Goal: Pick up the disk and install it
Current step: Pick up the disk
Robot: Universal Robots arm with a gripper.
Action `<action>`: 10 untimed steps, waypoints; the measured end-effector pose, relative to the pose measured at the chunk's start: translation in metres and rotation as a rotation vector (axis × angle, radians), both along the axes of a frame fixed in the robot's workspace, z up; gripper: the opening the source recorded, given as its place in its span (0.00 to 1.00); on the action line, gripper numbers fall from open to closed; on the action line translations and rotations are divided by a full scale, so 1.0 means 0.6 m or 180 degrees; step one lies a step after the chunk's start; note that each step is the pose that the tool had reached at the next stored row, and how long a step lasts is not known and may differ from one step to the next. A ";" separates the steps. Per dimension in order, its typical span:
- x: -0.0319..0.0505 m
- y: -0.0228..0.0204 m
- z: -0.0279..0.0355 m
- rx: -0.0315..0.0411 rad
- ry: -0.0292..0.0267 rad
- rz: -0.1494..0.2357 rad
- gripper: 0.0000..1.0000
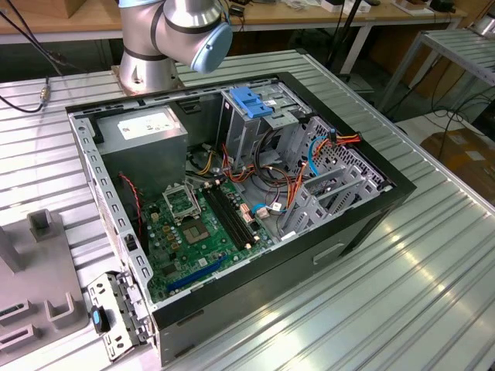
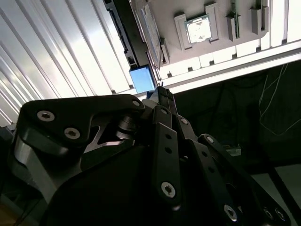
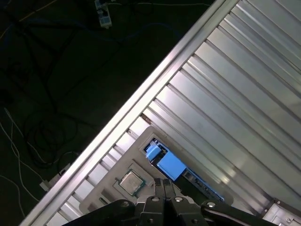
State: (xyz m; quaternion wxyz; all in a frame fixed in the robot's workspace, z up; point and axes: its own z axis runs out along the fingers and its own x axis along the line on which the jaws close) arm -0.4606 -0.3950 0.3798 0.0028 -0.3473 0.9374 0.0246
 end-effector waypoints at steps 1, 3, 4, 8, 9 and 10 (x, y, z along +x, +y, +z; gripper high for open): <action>0.000 0.0000 0.000 0.0000 0.0000 0.0013 0.11; 0.000 0.0000 0.000 0.0000 0.0000 0.0047 0.11; 0.000 0.0000 0.000 0.0000 0.0000 0.0064 0.11; 0.000 0.0000 0.000 0.0000 0.0000 0.0149 0.11; 0.000 0.0000 0.000 0.0000 0.0000 0.0163 0.11; 0.000 0.0000 0.000 0.0000 0.0000 0.0174 0.11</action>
